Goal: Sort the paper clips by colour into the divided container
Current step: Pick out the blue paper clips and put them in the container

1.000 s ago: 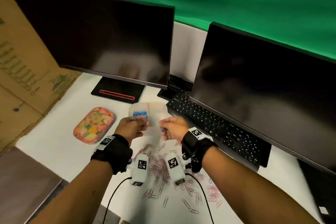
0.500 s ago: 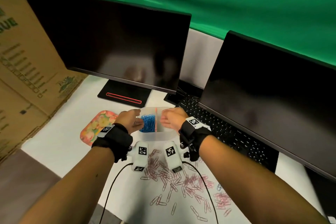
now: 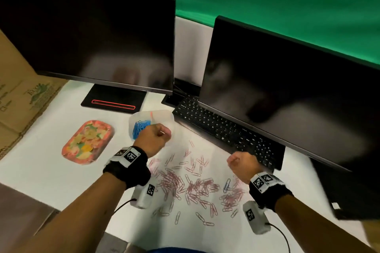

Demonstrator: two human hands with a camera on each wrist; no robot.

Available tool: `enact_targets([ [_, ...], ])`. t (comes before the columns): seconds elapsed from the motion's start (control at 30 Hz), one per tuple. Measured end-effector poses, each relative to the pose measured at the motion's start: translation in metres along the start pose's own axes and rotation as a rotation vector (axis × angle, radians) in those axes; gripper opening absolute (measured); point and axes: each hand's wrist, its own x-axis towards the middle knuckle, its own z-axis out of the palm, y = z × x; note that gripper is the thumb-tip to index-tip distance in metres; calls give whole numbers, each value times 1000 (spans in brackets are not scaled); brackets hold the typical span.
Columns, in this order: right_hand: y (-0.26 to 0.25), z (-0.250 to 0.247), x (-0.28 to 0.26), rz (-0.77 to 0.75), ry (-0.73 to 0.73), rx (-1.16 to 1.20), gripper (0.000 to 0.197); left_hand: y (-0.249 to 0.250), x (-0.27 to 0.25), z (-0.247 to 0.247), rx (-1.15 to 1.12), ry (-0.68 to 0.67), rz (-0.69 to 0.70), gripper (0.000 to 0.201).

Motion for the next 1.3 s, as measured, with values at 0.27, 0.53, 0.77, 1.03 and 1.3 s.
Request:
enact_targets([
  [0.27, 23, 41, -20, -254, -127, -234, 32, -29, -14, 44, 466, -154, 29, 7],
  [0.53, 23, 40, -10, -478, -171, -420, 32, -64, -26, 12, 511, -63, -65, 11],
  [0.77, 49, 31, -9, -525, -87, -344, 35, -51, -37, 58, 482, -171, 90, 15],
  [1.03, 39, 39, -7, -670, -91, -354, 39, -15, -28, 133, 608, -302, 259, 17],
  [1.3, 35, 44, -11, -580, -140, -294, 43, -15, -28, 171, 748, -305, 289, 16],
])
